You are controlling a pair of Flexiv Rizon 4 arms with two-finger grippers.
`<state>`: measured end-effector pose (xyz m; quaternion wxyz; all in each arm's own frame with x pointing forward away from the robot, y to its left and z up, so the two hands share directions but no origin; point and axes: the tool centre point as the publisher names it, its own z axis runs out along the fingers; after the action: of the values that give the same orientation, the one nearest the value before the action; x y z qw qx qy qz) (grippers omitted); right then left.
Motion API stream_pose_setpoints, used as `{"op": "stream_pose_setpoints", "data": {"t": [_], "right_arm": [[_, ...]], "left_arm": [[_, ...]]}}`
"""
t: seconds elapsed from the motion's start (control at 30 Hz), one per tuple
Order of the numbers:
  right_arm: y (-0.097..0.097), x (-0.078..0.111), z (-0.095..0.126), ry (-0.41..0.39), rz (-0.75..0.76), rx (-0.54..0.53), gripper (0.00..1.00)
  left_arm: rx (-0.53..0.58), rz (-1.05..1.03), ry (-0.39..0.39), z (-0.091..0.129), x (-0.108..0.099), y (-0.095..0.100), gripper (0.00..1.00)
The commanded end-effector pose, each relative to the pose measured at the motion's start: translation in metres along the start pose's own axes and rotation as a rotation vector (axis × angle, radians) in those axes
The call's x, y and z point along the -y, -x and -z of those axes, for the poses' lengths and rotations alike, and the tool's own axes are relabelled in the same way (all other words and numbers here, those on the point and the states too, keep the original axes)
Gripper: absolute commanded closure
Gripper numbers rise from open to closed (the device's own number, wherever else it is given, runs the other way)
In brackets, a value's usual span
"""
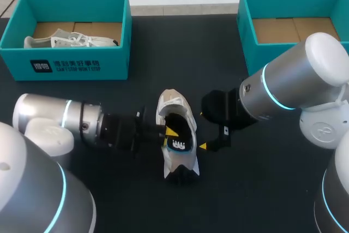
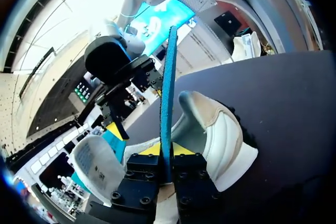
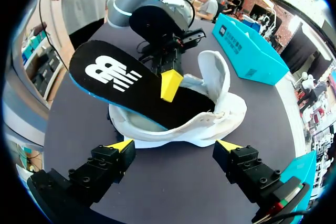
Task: Take the shoe out of the shoebox, open the shoe tongue, remove and reinsert the insole, then place the shoe into the shoebox
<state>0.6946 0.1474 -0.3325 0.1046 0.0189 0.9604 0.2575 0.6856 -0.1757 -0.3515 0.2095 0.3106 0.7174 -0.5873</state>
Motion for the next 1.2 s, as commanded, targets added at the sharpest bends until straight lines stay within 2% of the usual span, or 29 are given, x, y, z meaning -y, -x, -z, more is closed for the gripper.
{"op": "stream_pose_setpoints", "data": {"t": [0.03,0.3,0.33,0.37,0.47,0.5,0.6,0.8,1.1,1.2], "right_arm": [[-0.001,0.0,-0.001,0.0,-0.001,0.003,0.0],[-0.001,0.0,-0.001,0.0,-0.001,0.003,0.0],[-0.001,0.0,-0.001,0.0,-0.001,0.003,0.0],[-0.001,0.0,-0.001,0.0,-0.001,0.003,0.0],[-0.001,0.0,-0.001,0.0,-0.001,0.003,0.0],[-0.001,0.0,-0.001,0.0,-0.001,0.003,0.0],[-0.001,0.0,-0.001,0.0,-0.001,0.003,0.0],[-0.001,0.0,-0.001,0.0,-0.001,0.003,0.0],[-0.001,0.0,-0.001,0.0,-0.001,0.003,0.0],[-0.001,0.0,-0.001,0.0,-0.001,0.003,0.0]], "left_arm": [[0.007,0.001,-0.013,-0.001,0.005,-0.003,0.38],[0.033,-0.04,-0.05,0.007,0.036,0.004,0.39],[0.032,-0.042,-0.051,0.008,0.038,0.004,0.43],[0.033,-0.043,-0.053,0.009,0.041,0.004,0.52],[0.033,-0.032,-0.062,0.01,0.047,0.002,0.62],[0.032,-0.03,-0.065,0.009,0.048,0.001,0.69],[0.025,-0.021,-0.07,0.006,0.048,-0.004,1.0],[0.002,-0.012,-0.072,-0.002,0.034,-0.006,1.0],[0.016,-0.043,-0.037,-0.003,-0.004,0.002,1.0],[0.019,-0.041,-0.03,-0.003,-0.004,0.004,1.0]]}}
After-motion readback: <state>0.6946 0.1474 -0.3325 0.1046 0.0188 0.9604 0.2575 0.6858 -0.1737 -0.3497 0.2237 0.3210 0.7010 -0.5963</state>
